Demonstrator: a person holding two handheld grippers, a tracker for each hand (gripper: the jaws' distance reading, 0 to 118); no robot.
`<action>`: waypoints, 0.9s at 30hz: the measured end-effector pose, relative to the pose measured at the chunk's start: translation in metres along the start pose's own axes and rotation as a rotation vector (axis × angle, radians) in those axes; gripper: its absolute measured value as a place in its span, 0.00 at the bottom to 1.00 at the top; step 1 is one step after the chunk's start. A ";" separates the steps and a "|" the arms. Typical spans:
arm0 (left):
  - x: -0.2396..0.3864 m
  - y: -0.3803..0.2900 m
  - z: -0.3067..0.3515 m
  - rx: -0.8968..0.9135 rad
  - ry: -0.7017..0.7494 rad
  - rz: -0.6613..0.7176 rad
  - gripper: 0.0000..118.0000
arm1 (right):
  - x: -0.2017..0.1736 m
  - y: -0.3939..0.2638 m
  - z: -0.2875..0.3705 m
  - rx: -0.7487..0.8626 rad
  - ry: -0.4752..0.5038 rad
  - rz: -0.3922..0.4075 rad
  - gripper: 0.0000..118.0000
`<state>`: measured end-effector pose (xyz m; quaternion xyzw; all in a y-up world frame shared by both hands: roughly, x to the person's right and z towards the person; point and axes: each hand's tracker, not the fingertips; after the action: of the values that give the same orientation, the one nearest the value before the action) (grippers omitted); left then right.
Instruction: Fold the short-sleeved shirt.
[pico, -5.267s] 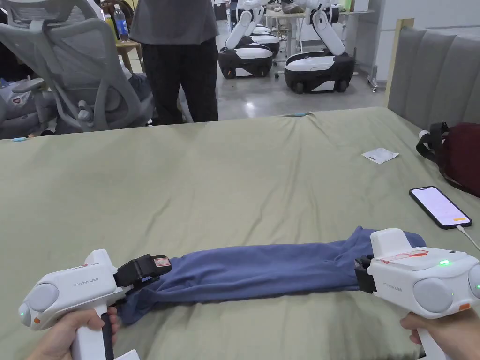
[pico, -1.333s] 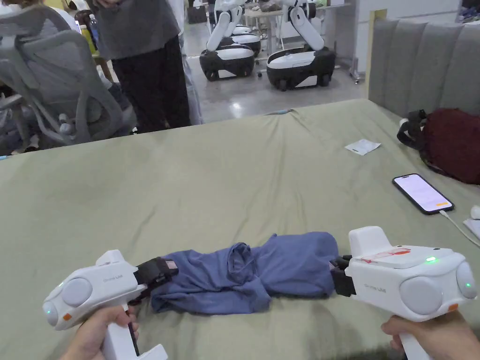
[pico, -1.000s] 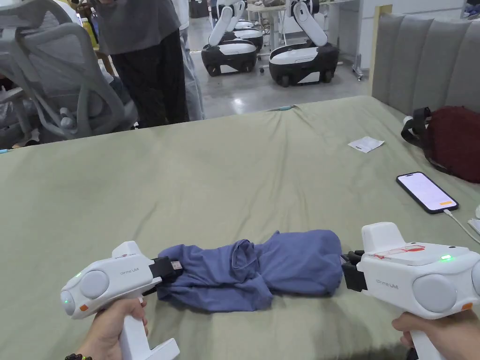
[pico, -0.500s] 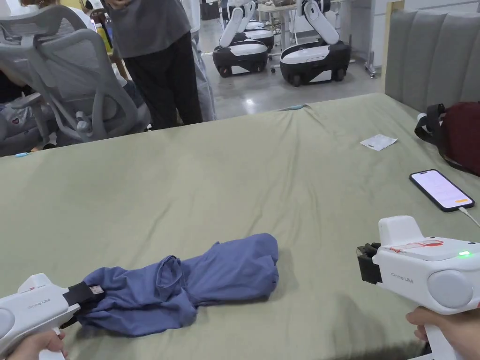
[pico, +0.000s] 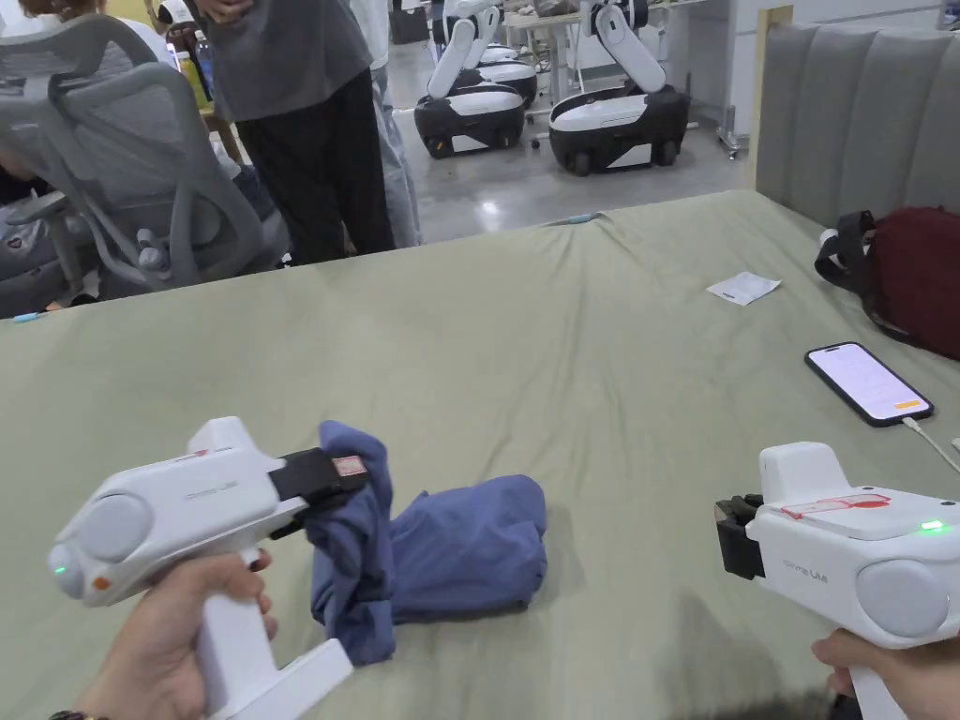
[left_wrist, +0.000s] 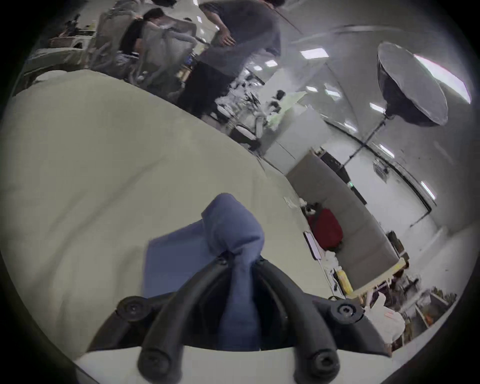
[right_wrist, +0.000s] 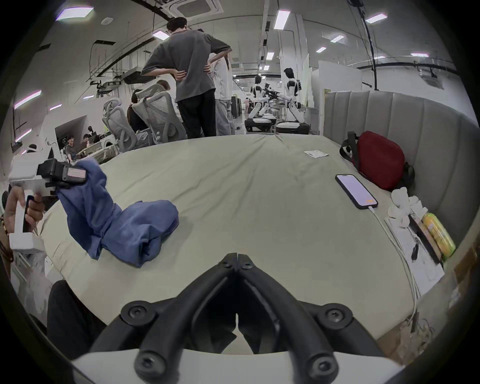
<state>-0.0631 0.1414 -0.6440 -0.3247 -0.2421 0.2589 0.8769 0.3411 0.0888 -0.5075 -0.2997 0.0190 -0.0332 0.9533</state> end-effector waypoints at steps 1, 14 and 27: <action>0.010 -0.005 -0.017 -0.029 -0.017 -0.005 0.08 | 0.004 -0.001 0.001 -0.002 -0.002 -0.007 0.00; 0.010 -0.015 -0.105 -0.220 0.054 0.023 0.45 | 0.038 -0.016 0.022 0.005 -0.050 -0.060 0.00; 0.005 -0.008 -0.005 -0.070 0.075 -0.156 0.01 | 0.023 -0.013 0.018 0.015 -0.011 -0.087 0.00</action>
<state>-0.0541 0.1373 -0.6401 -0.3448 -0.2428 0.1690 0.8908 0.3646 0.0867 -0.4854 -0.2935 0.0005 -0.0732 0.9532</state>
